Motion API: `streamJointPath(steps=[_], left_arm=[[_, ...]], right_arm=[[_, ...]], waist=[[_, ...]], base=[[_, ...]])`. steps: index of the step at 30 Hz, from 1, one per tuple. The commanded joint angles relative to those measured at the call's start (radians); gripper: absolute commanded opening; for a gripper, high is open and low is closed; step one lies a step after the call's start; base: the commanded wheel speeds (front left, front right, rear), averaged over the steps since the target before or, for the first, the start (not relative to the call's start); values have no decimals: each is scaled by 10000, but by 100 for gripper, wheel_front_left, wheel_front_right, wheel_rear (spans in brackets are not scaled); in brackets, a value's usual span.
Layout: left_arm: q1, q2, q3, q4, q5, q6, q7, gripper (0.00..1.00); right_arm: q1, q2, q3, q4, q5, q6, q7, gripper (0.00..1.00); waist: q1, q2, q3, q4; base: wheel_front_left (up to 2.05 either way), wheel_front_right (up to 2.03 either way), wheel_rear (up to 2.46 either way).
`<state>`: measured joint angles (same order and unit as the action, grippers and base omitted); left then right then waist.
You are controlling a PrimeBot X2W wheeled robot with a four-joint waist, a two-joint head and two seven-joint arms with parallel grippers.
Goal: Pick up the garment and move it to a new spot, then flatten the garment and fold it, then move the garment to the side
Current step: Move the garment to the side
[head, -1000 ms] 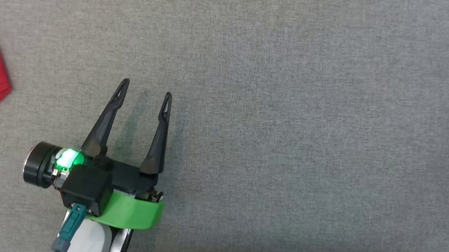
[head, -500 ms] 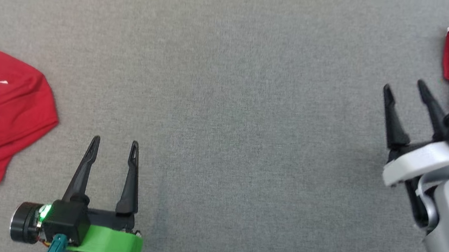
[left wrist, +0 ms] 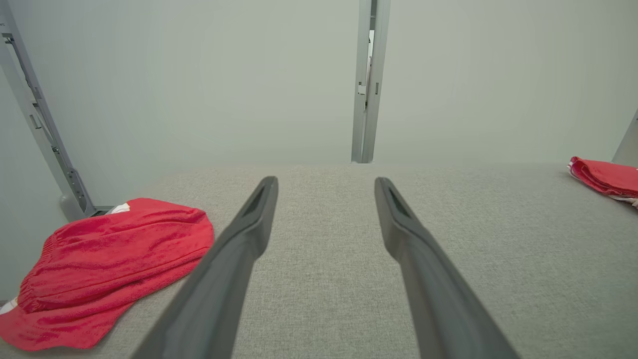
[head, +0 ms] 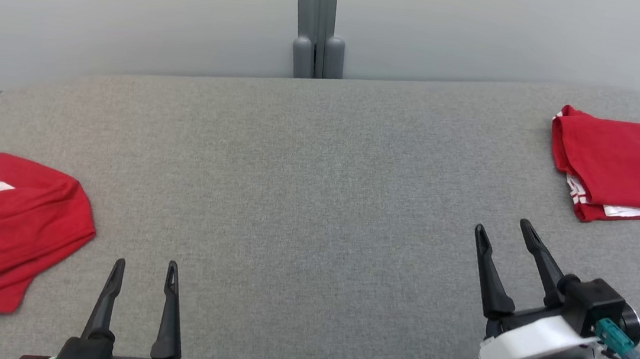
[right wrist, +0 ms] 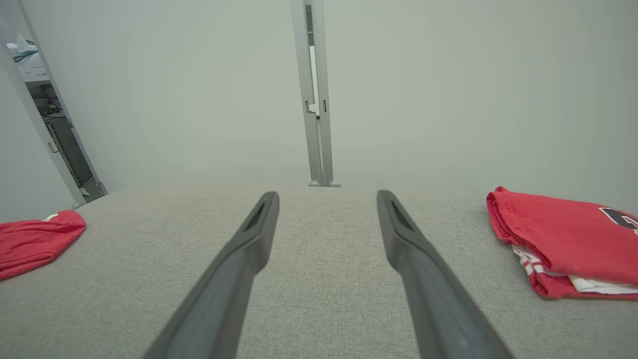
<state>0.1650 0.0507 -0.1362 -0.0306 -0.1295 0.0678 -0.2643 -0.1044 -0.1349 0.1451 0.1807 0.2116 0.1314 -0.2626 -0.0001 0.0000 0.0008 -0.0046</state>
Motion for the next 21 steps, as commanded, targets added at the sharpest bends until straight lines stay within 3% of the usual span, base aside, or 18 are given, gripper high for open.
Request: streamJointPath(steps=[1, 9, 21], left_arm=[[194, 4, -42, -10, 36, -91, 2, 100], [520, 6, -51, 58, -70, -199, 1, 100], [425, 5, -172, 220, 74, -228, 1, 100]], right_arm=[[321, 46, -78, -135, -164, -14, -27, 100], [1463, 291, -14, -543, -551, -12, -27, 100], [1681, 435, 92, -619, -504, -12, -27, 100]], waist=[[1, 0, -393, -166], [1, 0, -614, -82], [1, 0, -667, -19]], base=[[0, 0, 0], [0, 0, 0], [0, 0, 0]])
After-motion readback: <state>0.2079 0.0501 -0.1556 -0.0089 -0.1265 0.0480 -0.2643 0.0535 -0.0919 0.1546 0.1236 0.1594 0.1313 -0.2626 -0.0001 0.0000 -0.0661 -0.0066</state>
